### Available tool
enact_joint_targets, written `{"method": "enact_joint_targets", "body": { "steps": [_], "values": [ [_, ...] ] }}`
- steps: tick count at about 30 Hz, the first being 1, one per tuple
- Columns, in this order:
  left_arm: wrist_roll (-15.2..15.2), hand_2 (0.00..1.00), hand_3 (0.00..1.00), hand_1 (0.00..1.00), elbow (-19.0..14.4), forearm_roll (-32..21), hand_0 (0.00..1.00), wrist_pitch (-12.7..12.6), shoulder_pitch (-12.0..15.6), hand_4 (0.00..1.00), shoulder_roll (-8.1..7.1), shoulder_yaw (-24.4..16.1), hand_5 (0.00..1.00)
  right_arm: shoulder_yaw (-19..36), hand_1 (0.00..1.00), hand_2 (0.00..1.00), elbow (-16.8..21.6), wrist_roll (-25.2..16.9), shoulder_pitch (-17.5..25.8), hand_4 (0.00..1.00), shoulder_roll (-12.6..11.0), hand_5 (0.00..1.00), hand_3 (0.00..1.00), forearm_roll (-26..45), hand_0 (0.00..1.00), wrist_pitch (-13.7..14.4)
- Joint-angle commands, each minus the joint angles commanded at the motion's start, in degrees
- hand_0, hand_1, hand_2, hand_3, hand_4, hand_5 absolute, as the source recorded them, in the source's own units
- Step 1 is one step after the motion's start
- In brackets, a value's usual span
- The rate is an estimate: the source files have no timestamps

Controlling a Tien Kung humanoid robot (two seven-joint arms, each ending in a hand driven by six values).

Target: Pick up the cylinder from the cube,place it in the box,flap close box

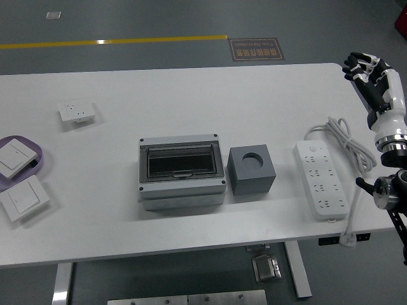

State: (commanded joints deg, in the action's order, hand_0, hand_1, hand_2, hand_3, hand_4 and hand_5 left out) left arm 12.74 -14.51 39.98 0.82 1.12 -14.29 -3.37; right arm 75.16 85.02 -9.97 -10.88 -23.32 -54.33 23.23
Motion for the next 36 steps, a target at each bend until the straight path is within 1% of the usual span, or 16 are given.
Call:
{"method": "enact_joint_targets", "body": {
  "steps": [7,12,17,25,26,31,32,36],
  "values": [
    [0.30,0.594,0.634,0.591,0.00,-0.11,0.625,1.13,0.00,0.688,-0.03,0.62,0.284,0.28,0.619,0.642,-0.41,-0.41,0.22,0.795,0.17,0.480,0.633,0.42,0.680,0.00],
    [0.63,0.594,0.637,0.603,0.10,-0.28,0.628,0.71,-0.33,0.691,-0.13,1.53,0.288,0.27,0.623,0.651,-0.52,-0.37,0.48,0.801,0.19,0.491,0.630,0.50,0.678,-0.21],
    [1.34,0.599,0.648,0.610,0.32,0.75,0.636,0.57,-0.50,0.701,-0.05,0.96,0.297,-0.03,0.622,0.651,-0.47,-0.18,0.08,0.806,0.24,0.501,0.632,0.45,0.672,-0.42],
    [1.89,0.602,0.652,0.609,0.60,1.49,0.638,0.56,-0.53,0.707,-0.34,0.21,0.305,-1.64,0.621,0.647,-0.48,-0.21,-1.05,0.813,0.65,0.505,0.630,0.71,0.664,-0.40],
    [1.92,0.512,0.648,0.609,0.58,1.81,0.638,0.49,-0.59,0.710,-0.31,0.22,0.310,-1.91,0.624,0.644,-0.44,-0.41,-1.33,0.812,0.59,0.506,0.629,0.85,0.669,-0.18],
    [1.62,0.512,0.648,0.609,0.51,1.50,0.638,-0.19,-1.02,0.710,-0.58,1.16,0.310,-2.73,0.624,0.644,-0.13,-1.57,-2.35,0.812,0.50,0.506,0.629,1.33,0.669,0.72],
    [1.55,0.474,0.646,0.611,0.50,1.26,0.640,-0.28,-1.09,0.715,-0.71,1.37,0.315,-2.84,0.625,0.648,-0.09,-1.72,-2.45,0.829,0.49,0.522,0.629,1.40,0.665,0.80],
    [1.60,0.474,0.646,0.611,0.45,0.95,0.640,-0.26,-1.19,0.715,-1.17,1.60,0.315,-3.34,0.625,0.648,0.01,-2.74,-2.55,0.829,0.23,0.522,0.629,2.03,0.665,1.22]
  ]
}}
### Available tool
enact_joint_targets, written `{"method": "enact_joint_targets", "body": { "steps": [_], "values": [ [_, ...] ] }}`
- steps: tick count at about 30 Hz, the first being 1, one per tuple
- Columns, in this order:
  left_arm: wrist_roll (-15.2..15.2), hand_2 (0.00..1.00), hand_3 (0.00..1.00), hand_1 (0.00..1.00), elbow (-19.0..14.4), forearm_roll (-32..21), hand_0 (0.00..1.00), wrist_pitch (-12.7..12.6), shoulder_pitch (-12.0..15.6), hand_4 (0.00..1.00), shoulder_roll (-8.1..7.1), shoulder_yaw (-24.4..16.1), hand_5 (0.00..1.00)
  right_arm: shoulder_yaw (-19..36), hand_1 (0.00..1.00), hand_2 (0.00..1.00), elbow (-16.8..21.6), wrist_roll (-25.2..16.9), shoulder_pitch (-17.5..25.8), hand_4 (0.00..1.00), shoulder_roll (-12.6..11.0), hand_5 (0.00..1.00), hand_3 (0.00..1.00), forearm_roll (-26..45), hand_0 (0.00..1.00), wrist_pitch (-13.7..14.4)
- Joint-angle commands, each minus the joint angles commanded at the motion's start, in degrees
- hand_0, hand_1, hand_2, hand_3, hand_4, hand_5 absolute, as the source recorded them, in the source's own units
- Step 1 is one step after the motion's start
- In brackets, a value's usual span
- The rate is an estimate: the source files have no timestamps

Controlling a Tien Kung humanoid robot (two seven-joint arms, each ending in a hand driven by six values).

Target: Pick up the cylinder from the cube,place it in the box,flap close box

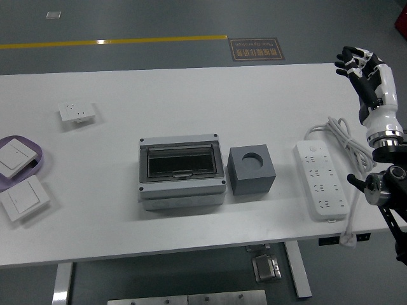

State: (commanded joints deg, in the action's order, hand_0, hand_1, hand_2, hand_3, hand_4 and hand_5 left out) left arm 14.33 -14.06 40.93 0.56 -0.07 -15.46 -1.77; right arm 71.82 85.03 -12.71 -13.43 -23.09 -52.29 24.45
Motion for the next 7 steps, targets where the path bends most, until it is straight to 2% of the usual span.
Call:
{"method": "enact_joint_targets", "body": {
  "steps": [1,2,7],
  "values": [
    [0.19,0.474,0.646,0.611,-0.01,0.21,0.640,0.07,0.04,0.715,-0.04,-0.06,0.315,-0.11,0.625,0.648,-0.09,-0.57,-0.01,0.829,-0.05,0.522,0.629,0.49,0.665,0.30],
    [0.60,0.536,0.654,0.645,-0.01,0.63,0.650,0.19,0.11,0.720,-0.07,-0.18,0.320,-0.24,0.615,0.637,-0.30,-1.62,-0.06,0.834,-0.06,0.536,0.621,1.44,0.655,0.86],
    [2.02,0.536,0.654,0.645,-0.03,1.94,0.650,0.61,0.15,0.720,-0.06,-0.67,0.320,-0.28,0.615,0.637,-0.89,-5.35,-0.34,0.834,0.22,0.536,0.621,5.07,0.655,2.57]
  ]
}}
